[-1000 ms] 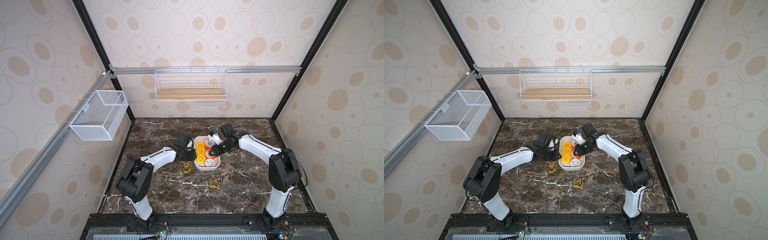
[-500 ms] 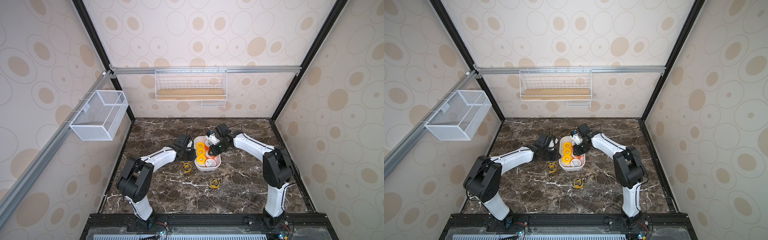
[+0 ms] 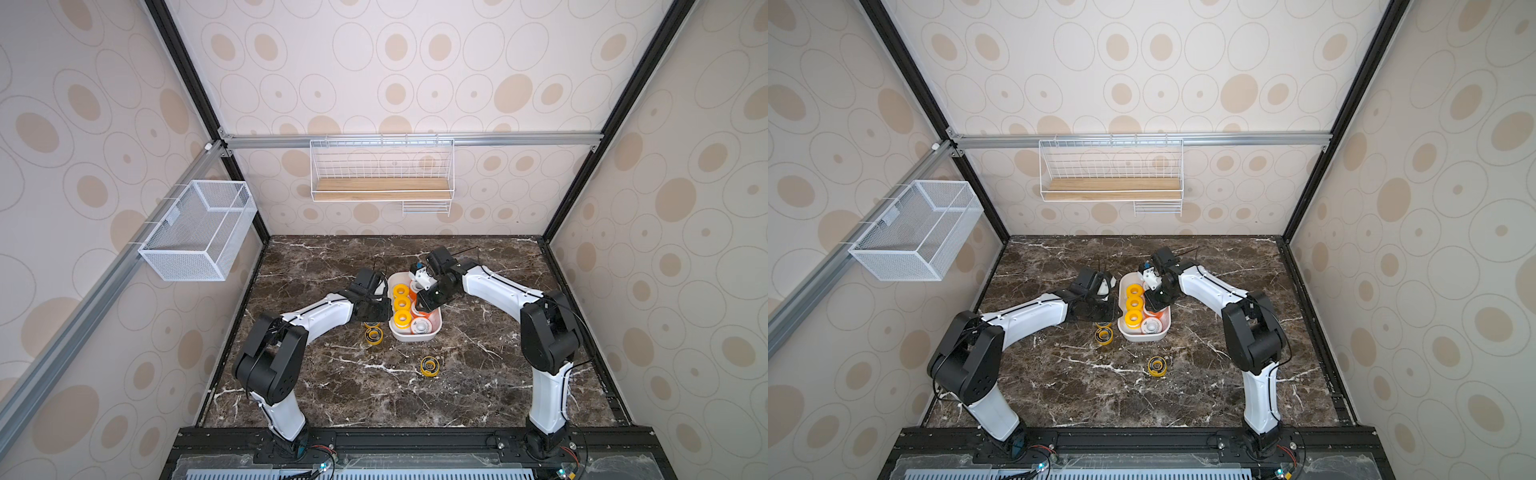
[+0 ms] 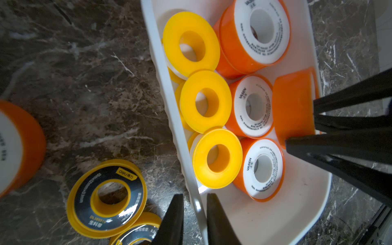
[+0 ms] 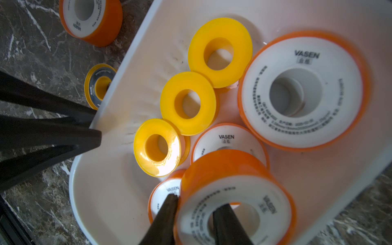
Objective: Put the sealing tape into the storage box
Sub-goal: Place the sealing tape in the storage box.
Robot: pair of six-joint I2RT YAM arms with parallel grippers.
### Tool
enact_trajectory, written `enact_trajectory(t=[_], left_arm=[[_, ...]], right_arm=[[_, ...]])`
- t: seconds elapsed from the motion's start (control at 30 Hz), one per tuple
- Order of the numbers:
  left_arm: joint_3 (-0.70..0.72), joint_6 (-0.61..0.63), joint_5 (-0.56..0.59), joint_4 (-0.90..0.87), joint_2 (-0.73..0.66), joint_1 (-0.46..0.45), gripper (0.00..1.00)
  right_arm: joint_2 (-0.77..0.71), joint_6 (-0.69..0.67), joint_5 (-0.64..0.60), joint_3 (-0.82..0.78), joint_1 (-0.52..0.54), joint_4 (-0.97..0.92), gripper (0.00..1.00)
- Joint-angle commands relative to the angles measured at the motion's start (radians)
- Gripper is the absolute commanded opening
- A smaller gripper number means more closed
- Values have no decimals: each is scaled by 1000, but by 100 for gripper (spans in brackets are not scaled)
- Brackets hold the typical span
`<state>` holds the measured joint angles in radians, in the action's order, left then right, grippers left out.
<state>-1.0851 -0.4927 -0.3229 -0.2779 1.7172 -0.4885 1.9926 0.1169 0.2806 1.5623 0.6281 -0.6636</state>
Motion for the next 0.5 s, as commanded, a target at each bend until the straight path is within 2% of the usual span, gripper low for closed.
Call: enact_trajectory(t=[0.0,0.47], left_arm=[[-23,14,19,-24,21,2,24],[-26,17,19,-30,21,2,24]], right_arm=[[34,-10,-24,26,1,-41,31],[79,6,-60,64,3,-54,34]])
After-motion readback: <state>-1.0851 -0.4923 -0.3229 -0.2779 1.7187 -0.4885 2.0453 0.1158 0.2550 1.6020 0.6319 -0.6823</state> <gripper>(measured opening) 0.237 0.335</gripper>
